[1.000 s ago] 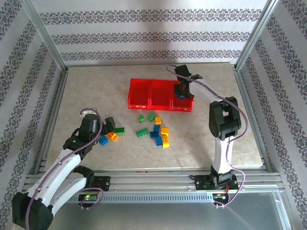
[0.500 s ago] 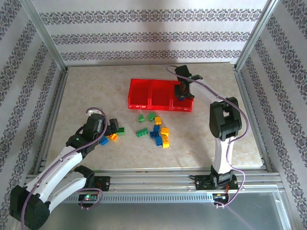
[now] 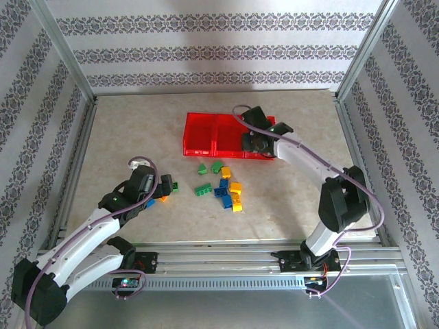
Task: Sort the legos into containers by color
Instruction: Place the lego in the container, then pick up the lego from the bottom-center of the table.
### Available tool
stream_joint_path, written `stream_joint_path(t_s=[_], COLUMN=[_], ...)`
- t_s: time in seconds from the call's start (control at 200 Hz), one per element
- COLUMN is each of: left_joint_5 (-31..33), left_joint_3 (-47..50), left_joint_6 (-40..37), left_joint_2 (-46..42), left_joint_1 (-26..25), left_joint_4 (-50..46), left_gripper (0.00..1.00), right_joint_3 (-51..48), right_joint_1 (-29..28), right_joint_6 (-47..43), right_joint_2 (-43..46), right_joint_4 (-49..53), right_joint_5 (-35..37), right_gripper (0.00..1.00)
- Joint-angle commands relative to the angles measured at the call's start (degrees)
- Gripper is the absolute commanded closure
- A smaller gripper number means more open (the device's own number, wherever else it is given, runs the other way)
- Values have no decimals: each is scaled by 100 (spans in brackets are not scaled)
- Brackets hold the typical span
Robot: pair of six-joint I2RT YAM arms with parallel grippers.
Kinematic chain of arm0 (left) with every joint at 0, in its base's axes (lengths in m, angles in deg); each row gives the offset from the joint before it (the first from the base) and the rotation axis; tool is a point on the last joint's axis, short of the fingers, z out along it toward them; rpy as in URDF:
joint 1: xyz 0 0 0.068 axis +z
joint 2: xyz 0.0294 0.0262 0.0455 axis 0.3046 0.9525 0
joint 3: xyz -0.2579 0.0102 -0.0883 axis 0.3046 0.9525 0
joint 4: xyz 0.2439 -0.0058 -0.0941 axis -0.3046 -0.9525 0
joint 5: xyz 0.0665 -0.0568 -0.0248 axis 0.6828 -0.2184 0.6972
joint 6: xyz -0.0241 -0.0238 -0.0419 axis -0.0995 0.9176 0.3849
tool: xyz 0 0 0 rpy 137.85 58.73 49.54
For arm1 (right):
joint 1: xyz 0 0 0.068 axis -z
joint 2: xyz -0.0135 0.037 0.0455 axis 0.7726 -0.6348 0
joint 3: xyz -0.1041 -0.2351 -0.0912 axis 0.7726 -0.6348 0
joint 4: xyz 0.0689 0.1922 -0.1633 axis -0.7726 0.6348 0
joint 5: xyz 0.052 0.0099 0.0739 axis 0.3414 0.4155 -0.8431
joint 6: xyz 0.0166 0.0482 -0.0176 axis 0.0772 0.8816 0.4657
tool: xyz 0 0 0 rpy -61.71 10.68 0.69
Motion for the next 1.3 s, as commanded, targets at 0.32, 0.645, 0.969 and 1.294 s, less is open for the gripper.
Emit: stream_joint_path(t_s=[0.32, 0.645, 0.969, 1.294], left_joint_5=[615, 693, 646, 664], left_joint_3=[170, 286, 339, 349], left_joint_6=[679, 869, 978, 984], left_joint_2=[-254, -343, -401, -441], left_joint_1=[-141, -137, -137, -141], left_joint_4=[-279, -246, -234, -235], left_gripper=[0, 0, 0, 0], right_joint_3=[-768, -751, -748, -686], right_joint_1=[-1909, -2400, -2432, -2571], right_joint_6=[1755, 2091, 2073, 2057], right_joint_2=[308, -421, -810, -1024], right_joint_4=[671, 744, 742, 715], right_joint_5=[-208, -665, -784, -840], right_gripper=[46, 47, 45, 50])
